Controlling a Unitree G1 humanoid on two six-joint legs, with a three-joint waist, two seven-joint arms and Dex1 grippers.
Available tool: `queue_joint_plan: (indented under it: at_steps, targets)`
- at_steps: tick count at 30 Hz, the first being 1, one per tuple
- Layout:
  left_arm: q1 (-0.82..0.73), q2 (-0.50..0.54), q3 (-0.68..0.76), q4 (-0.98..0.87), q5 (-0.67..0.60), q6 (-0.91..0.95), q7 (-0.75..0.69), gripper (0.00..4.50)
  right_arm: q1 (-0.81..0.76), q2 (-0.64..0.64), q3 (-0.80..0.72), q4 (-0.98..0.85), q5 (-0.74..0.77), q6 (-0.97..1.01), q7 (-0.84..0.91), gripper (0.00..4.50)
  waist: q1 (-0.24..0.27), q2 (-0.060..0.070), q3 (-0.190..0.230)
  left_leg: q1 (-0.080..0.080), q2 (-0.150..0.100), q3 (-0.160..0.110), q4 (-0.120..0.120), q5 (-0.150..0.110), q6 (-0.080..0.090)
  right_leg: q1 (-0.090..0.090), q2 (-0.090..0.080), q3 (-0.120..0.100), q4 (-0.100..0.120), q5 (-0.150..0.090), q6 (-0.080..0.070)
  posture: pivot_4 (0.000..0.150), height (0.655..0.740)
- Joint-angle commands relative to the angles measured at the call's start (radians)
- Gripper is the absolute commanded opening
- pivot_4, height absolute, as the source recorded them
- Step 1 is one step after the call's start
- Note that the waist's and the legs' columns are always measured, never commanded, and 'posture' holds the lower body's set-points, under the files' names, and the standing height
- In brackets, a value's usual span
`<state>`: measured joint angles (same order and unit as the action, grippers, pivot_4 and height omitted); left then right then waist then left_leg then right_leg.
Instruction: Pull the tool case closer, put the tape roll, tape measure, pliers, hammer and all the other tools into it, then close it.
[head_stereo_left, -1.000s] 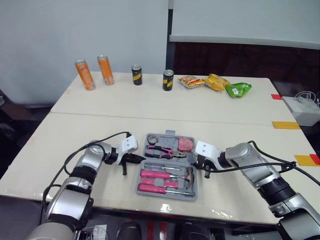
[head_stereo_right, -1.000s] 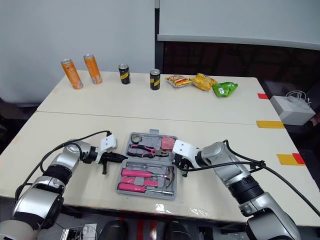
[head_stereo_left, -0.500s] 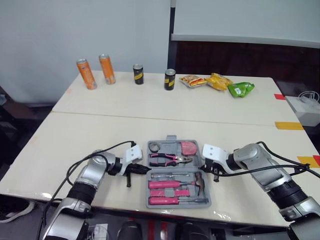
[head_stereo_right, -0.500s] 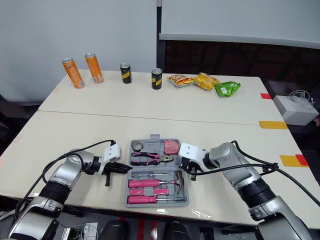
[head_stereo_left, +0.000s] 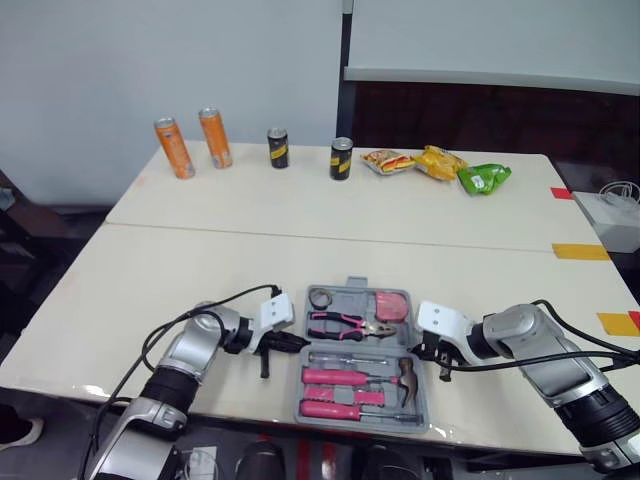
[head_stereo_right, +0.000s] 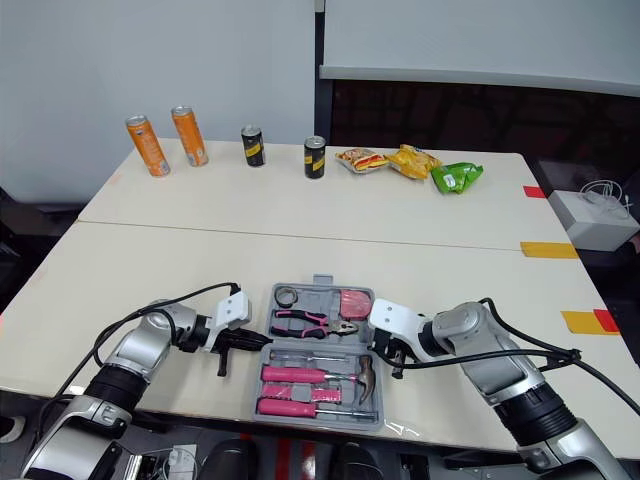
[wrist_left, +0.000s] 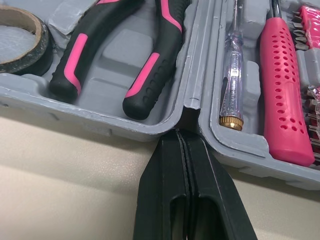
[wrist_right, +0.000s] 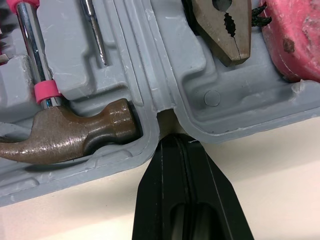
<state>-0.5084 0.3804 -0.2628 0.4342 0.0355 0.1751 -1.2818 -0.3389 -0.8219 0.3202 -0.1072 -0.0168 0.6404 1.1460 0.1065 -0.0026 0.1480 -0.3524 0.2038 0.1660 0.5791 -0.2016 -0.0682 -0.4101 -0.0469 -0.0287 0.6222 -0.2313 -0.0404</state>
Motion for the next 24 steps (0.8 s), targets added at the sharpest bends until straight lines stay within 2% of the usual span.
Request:
queue_joint_plan:
  at_steps: [1,24]
  targets:
    - [-0.017,-0.038,-0.045,-0.009,-0.013,-0.018,0.0,0.04,0.028,-0.002,-0.001,-0.049,0.029,0.004,0.006,0.01,0.001,0.0,0.0,0.0,0.0,0.0,0.0,0.0,0.0,0.0,0.0,0.0,0.0,0.0,0.0,0.15,0.74]
    - [0.006,0.001,-0.034,-0.013,-0.025,-0.024,0.021,0.04,0.041,0.02,-0.004,-0.039,0.032,0.0,-0.012,0.01,-0.003,0.0,0.0,0.0,-0.001,0.0,0.0,0.001,0.002,0.0,-0.002,0.0,-0.001,0.0,0.0,0.15,0.74]
